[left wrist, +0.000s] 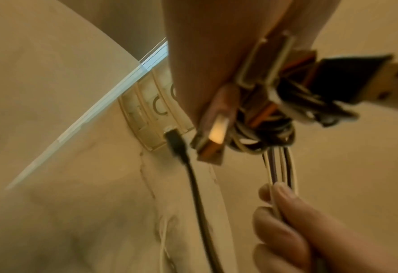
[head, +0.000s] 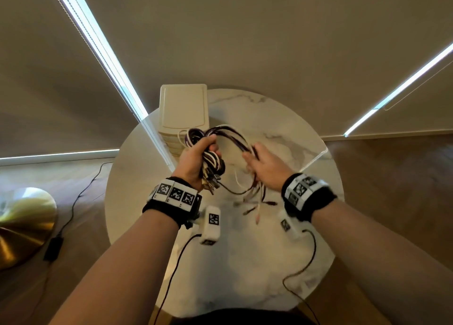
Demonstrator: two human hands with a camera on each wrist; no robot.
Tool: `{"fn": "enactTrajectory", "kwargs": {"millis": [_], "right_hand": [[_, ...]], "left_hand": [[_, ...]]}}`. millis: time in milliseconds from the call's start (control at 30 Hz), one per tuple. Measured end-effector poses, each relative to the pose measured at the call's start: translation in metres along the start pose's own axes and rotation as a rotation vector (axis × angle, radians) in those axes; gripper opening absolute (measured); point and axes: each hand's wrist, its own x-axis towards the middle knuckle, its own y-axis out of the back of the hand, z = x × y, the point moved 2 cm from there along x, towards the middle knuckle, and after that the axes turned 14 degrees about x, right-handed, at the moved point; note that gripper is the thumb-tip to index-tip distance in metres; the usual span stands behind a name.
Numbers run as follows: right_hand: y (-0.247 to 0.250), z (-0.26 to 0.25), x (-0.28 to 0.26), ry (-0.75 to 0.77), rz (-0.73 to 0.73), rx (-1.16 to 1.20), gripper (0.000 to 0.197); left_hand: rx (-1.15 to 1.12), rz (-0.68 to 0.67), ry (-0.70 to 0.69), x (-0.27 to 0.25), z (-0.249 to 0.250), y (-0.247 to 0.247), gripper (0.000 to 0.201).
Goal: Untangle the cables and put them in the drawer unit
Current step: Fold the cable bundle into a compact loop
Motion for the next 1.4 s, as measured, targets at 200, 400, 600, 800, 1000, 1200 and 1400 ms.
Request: {"fn": "enactTrajectory", "kwargs": {"millis": [200,400,600,800,1000,1200,1400], "right_hand": [[-0.027,-0.001,-0.02,-0.042,0.007,0.422,0.016],[-0.009,-0.005,-0.029,-0.143,-0.085,0.508,0.056],[0.009,-0.003,-0.013,-0.045,0.049,0.481,0.028],[-0.007,-0.009,-0.007,0.064,0.074,0.362,0.037],[-0.034,0.003,-0.021,0.003,-0.071,0.34,0.037],[-0.049,0.057,-0.056,-0.147,-0.246,0.075,0.027],[-0.012,0.028,-0.016,-0.095,0.007,0.017,0.128]], "left_hand": [[0.148,0.069,0.048,0.005,-0.013,0.013,0.016],[0.248,0.093,-0.084,0.004,0.0,0.014,0.014],[0.487,-0.033,-0.073,0.002,-0.004,0.005,0.014],[0.608,-0.1,-0.109,0.0,0.001,-0.008,0.016],[0.254,0.126,-0.133,0.01,0.016,0.004,0.012],[0.285,0.311,-0.176,0.006,0.046,0.027,0.025],[0.969,-0.032,-0.18,-0.006,0.052,0.002,0.036]]}}
